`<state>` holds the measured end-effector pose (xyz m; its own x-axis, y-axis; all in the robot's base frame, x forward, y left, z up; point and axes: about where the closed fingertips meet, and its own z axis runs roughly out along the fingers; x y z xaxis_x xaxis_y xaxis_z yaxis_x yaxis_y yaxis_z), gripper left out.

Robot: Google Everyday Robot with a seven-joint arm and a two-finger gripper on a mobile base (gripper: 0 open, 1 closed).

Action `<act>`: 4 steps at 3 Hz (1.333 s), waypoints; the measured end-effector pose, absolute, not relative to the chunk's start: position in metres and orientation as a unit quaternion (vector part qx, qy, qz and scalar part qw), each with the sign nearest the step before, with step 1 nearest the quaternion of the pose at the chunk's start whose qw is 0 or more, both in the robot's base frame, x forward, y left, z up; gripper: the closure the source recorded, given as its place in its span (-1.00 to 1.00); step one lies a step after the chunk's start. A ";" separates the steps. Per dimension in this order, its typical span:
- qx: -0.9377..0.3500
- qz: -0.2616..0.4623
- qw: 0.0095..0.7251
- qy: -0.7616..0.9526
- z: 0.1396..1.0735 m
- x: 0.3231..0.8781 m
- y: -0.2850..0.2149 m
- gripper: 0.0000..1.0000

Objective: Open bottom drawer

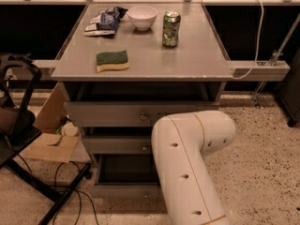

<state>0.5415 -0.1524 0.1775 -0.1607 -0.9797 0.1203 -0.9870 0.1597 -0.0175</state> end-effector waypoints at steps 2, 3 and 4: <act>0.647 0.046 0.040 -0.760 0.177 0.542 -0.152 -0.91; 0.647 0.046 0.040 -0.760 0.177 0.541 -0.152 -1.00; 0.647 0.046 0.040 -0.760 0.177 0.541 -0.152 -1.00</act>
Offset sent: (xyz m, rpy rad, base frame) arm 0.0000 0.0000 0.0000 0.0000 0.0000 0.0000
